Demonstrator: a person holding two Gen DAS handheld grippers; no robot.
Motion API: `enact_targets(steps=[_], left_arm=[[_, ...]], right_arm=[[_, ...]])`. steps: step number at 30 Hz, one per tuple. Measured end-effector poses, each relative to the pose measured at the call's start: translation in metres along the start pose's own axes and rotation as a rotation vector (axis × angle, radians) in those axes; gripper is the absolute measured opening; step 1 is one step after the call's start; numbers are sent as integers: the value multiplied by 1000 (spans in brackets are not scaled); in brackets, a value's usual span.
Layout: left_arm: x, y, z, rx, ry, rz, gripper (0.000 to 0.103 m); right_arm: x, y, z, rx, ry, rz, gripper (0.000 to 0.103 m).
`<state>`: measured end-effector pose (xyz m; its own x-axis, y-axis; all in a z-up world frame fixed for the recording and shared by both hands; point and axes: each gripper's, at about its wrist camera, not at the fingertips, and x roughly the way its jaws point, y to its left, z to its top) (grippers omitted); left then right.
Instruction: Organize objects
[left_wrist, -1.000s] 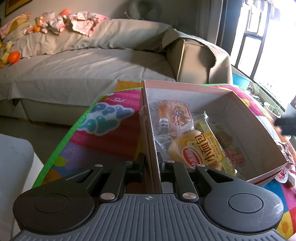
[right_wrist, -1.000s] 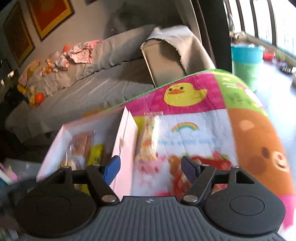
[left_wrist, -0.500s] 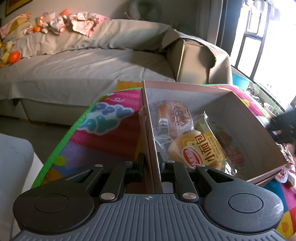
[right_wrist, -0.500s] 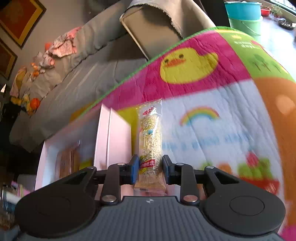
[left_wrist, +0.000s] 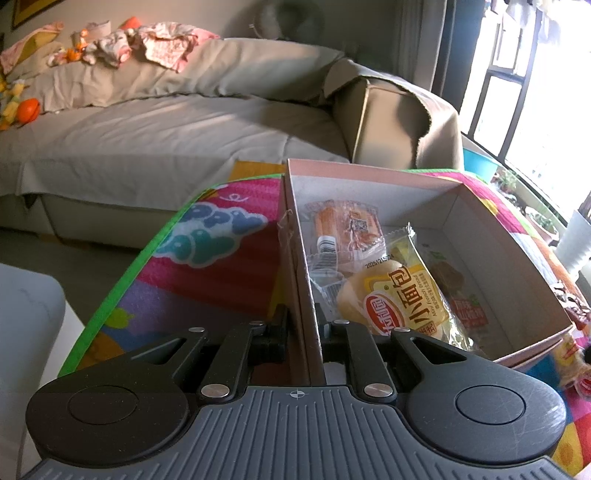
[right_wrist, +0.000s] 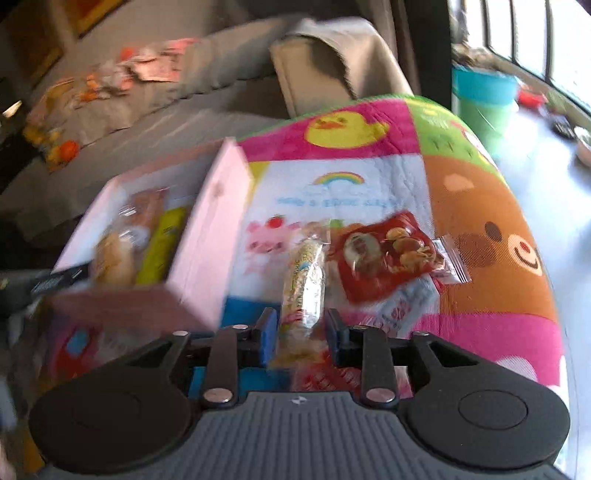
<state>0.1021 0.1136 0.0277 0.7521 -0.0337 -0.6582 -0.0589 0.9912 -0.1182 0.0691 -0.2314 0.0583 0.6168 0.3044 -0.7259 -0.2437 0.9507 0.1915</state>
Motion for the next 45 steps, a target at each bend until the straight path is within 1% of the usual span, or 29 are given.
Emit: enact_targets(steps=[1,2,3,4,9,12,14,17,19,21,22,24,25,26,27,28,30,32,33,35,36,37,39,40,42,43,45], left_arm=[[0,0,0,-1,1,0,15],[0,0,0,-2,1,0,15],[0,0,0,-2,0,0,15],[0,0,0,-2,1,0,15],[0,0,0,0,1,0,15],[0,0,0,-1,1,0,15],[0,0,0,-2,1,1,15],[0,0,0,-3,3,2,15],[0,0,0,-4,3,3,15],[0,0,0,-2,3,2,15],[0,0,0,-3,4,2,14],[1,0,-1,-2,6,2,15],[0,0,-1,0,6,3,15],[0,0,-1,3,7,4,15],[0,0,-1,4,7,4,15],[0,0,-1,3,7,3,15],[0,0,-1,3,8,5,15],[0,0,-2,1,8,6,15],[0,0,-2,0,8,5,15],[0,0,-2,-2,8,6,15],[0,0,-2,-1,9,5,15],[0,0,-2,-1,9,5,15],[0,0,-2,-1,8,5,15],[0,0,-2,-1,9,6,15],[0,0,-2,-1,9,5,15],[0,0,-2,-1,8,5,15],[0,0,-1,-1,9,4,15]], right_arm=[[-9,3,-3,-40,-22,-18,62],[-14,4,-6,-72,-41,-38,86],[-19,5,-9,-103,-56,-59,98],[-21,4,-12,-129,-61,-75,99],[-11,-5,-28,-158,-3,-155,99],[-7,-8,-35,-139,14,-156,99],[-10,-7,-35,-122,-9,-141,99],[-15,3,-27,-120,-82,-116,98],[-14,16,-20,-163,-127,-120,90],[-2,31,-15,-221,-133,-151,72],[6,37,-13,-246,-127,-154,67],[24,42,-10,-250,-96,-152,47],[32,43,-9,-237,-69,-148,41],[36,43,-9,-226,-62,-156,35],[34,45,-11,-227,-70,-157,34],[28,45,-12,-226,-73,-136,33],[18,44,-16,-208,-53,-82,27],[6,42,-24,-199,-16,-9,27],[1,42,-29,-204,-6,11,27],[-11,43,-39,-223,-1,31,27],[-17,42,-41,-224,-10,32,30],[-23,40,-43,-221,-21,25,34],[-32,35,-43,-207,-58,-3,61],[-35,33,-42,-200,-77,-22,65],[-35,33,-40,-221,-91,-89,68],[-32,34,-41,-251,-87,-125,69],[-23,35,-45,-316,-64,-185,75]])
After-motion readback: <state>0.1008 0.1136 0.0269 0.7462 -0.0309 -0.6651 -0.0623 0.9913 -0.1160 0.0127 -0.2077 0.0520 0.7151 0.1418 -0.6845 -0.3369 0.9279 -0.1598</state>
